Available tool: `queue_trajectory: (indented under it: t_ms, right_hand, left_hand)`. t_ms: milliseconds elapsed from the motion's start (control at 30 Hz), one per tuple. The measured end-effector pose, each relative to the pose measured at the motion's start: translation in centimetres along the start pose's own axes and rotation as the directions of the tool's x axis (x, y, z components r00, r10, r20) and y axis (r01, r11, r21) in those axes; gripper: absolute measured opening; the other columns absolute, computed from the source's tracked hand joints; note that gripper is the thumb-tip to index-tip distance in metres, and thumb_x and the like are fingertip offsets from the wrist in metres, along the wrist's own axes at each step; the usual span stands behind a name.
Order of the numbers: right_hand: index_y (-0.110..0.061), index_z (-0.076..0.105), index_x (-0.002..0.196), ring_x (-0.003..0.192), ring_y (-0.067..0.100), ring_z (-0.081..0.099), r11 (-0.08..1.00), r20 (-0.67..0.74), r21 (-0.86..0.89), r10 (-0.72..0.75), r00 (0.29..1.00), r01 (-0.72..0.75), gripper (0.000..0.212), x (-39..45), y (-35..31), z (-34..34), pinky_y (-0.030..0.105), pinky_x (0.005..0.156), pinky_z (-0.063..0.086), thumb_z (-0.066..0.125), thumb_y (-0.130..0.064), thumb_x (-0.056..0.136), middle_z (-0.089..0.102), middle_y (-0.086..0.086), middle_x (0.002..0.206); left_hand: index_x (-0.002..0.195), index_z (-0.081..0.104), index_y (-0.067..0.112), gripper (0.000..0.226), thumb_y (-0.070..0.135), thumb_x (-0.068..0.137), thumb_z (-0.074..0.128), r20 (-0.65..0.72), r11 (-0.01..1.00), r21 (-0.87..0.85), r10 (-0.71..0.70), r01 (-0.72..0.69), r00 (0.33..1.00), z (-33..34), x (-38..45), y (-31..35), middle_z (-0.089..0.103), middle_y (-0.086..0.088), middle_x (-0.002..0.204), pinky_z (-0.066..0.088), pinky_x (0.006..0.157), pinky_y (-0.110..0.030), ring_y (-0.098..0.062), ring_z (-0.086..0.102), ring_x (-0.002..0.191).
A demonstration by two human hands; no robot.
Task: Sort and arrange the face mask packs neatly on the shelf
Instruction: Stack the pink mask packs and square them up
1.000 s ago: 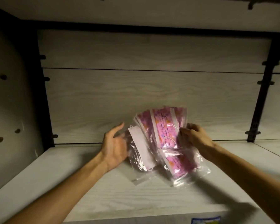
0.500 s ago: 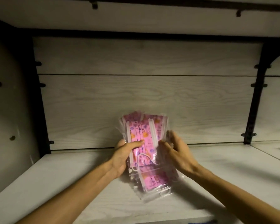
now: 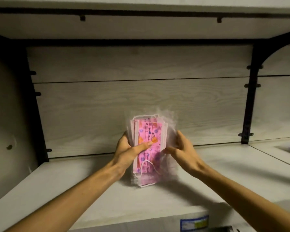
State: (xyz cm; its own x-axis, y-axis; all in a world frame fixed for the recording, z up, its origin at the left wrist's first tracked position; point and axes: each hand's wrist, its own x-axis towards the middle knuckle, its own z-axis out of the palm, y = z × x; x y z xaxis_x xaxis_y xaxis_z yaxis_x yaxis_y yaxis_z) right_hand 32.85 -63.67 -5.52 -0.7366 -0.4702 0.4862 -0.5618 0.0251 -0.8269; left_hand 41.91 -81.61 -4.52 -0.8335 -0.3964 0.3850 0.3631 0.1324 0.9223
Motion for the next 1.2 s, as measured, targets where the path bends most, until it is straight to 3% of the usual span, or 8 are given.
queue_trajectory:
  t_ms: [233,367,467,567,833,967,1067,1200]
  right_hand:
    - [-0.028,0.053,0.111,0.089,-0.013,0.06,0.996,-0.046,0.082,-0.035,0.998,0.039,0.042,0.6,-1.7,-0.2,0.007,0.071,0.046,0.071,-0.031,0.073,0.064,-0.026,0.099]
    - [-0.029,0.044,0.139,0.107,-0.008,0.056,0.971,-0.099,0.191,0.164,0.981,-0.143,0.081,-0.3,0.0,-1.1,0.011,0.081,0.045,0.084,-0.05,0.072,0.056,-0.011,0.124]
    - [-0.026,0.056,0.134,0.113,0.015,0.064,0.889,0.153,0.322,0.289,0.945,-0.324,0.084,-1.1,1.4,-0.9,0.035,0.098,0.049,0.082,-0.065,0.065,0.066,0.0,0.128]
    - [-0.017,0.072,0.116,0.103,0.03,0.072,0.815,0.325,0.477,0.186,0.927,-0.331,0.037,-1.4,1.5,0.1,0.039,0.086,0.058,0.074,-0.038,0.085,0.073,0.015,0.115]
    - [0.001,0.075,0.103,0.092,0.034,0.072,0.851,-0.018,0.503,0.187,0.982,-0.153,0.022,1.1,-0.2,-3.2,0.045,0.088,0.059,0.072,0.004,0.081,0.074,0.023,0.106]
    - [0.009,0.073,0.098,0.104,0.044,0.068,0.923,0.063,0.369,0.094,0.994,-0.11,0.023,1.1,-0.1,-4.7,0.057,0.092,0.052,0.076,-0.004,0.079,0.073,0.026,0.105]
    - [0.008,0.072,0.103,0.109,0.045,0.067,0.925,0.171,0.337,0.122,0.978,-0.174,0.028,-0.1,1.4,-3.8,0.063,0.103,0.045,0.076,0.003,0.076,0.071,0.03,0.108]
    - [0.007,0.071,0.107,0.106,0.048,0.067,0.891,0.276,0.375,0.157,0.948,-0.257,0.031,-0.6,2.0,-3.2,0.063,0.1,0.048,0.069,0.015,0.077,0.07,0.032,0.109]
  left_hand:
    - [0.111,0.071,0.001,0.036,0.008,0.078,0.085,-0.046,1.0,-0.013,-0.018,0.017,0.999,0.9,0.6,2.1,0.077,-0.018,0.099,0.06,0.091,-0.05,-0.033,0.076,0.094]
    - [0.117,0.068,-0.005,0.052,0.009,0.071,0.086,-0.199,0.955,-0.287,-0.138,0.077,0.97,0.5,1.5,2.9,0.075,-0.021,0.106,0.057,0.094,-0.057,-0.041,0.072,0.101]
    - [0.125,0.066,-0.001,0.058,0.014,0.072,0.083,-0.135,0.86,-0.483,-0.26,0.166,0.956,1.0,2.1,3.0,0.073,-0.021,0.116,0.051,0.101,-0.06,-0.042,0.07,0.108]
    - [0.124,0.066,0.003,0.048,0.015,0.079,0.078,-0.051,0.826,-0.525,-0.27,0.205,0.962,2.5,1.6,2.5,0.073,-0.021,0.116,0.049,0.103,-0.061,-0.04,0.071,0.107]
    - [0.098,0.077,0.008,0.025,0.017,0.077,0.067,0.079,0.822,-0.538,-0.17,0.185,0.982,-0.5,2.1,1.9,0.075,-0.011,0.101,0.052,0.088,-0.034,-0.022,0.072,0.089]
    - [0.08,0.08,0.003,0.013,0.004,0.071,0.071,0.088,0.915,-0.233,-0.316,0.328,0.945,-3.0,1.0,-0.4,0.075,-0.012,0.081,0.055,0.094,-0.037,-0.023,0.071,0.082]
    - [0.112,0.072,-0.008,0.042,0.0,0.072,0.082,0.038,0.935,0.085,-0.349,0.345,0.936,-3.5,-1.1,-2.0,0.076,-0.017,0.107,0.048,0.108,-0.048,-0.033,0.072,0.106]
    - [0.085,0.08,0.005,0.022,0.003,0.065,0.09,-0.02,0.952,0.227,-0.205,0.204,0.979,-3.6,-1.9,-2.0,0.079,-0.012,0.101,0.06,0.086,-0.032,-0.026,0.076,0.096]
